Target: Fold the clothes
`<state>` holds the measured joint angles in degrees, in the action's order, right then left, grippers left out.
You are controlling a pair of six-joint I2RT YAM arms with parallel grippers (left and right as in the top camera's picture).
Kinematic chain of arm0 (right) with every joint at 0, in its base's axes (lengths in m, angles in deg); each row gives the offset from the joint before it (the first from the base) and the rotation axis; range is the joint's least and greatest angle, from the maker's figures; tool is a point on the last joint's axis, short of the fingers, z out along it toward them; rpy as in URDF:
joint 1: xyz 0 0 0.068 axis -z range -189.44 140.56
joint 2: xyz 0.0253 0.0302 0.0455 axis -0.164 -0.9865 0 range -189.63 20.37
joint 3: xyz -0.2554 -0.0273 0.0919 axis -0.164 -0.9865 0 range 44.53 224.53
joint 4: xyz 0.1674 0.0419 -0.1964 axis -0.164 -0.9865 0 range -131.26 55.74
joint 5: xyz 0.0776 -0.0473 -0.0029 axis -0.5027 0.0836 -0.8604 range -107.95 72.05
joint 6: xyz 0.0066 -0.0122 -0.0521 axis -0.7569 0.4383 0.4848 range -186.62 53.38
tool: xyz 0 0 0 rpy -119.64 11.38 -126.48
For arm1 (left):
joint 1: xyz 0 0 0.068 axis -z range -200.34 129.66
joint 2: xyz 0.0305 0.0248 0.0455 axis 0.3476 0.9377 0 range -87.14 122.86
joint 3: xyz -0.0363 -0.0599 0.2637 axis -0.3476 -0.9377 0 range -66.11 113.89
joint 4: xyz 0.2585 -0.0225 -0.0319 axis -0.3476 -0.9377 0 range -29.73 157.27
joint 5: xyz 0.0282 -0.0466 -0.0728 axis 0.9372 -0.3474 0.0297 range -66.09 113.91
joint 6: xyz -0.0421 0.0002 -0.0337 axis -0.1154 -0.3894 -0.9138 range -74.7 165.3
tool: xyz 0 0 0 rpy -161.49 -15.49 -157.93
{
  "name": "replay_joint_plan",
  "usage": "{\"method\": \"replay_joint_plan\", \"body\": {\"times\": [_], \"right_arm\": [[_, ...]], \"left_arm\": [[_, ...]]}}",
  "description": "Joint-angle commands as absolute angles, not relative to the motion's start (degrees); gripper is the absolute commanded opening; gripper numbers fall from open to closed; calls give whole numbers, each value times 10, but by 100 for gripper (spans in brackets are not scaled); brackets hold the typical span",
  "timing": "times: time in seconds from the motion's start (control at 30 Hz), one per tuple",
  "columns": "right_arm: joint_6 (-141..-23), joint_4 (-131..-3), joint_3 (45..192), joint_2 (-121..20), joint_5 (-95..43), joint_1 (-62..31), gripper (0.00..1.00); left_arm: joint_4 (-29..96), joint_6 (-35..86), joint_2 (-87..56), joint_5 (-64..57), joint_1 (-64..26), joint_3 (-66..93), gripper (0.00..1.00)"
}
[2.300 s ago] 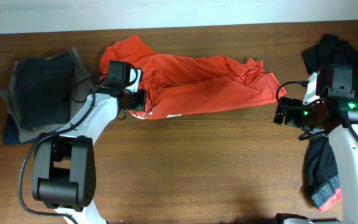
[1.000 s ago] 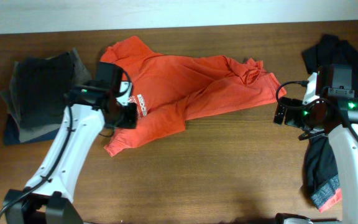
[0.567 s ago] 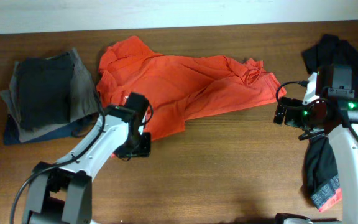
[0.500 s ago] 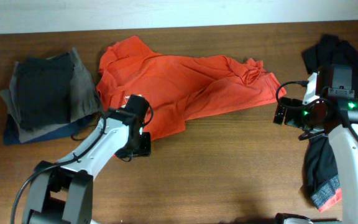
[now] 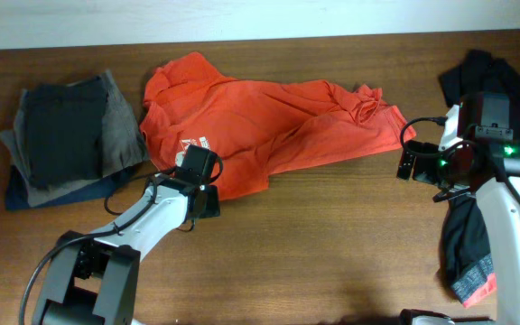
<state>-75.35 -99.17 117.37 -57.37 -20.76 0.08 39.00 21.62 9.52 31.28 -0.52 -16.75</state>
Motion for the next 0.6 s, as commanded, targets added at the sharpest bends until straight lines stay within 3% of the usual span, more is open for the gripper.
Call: {"method": "replay_joint_plan", "body": {"times": [0.0,0.07,0.37,0.57], "right_arm": [[-750,-990,1171,-578,-202,3,98],[-750,-990,1171,-578,-202,3,99],[-750,-990,1171,-578,-202,3,99],[-750,-990,1171,-578,-200,3,99]], "left_arm": [[412,209,99,328,-7,-174,60],[420,209,99,328,-7,-174,58],[416,209,98,328,-7,-174,0],[325,217,55,300,-7,-145,0]]}}
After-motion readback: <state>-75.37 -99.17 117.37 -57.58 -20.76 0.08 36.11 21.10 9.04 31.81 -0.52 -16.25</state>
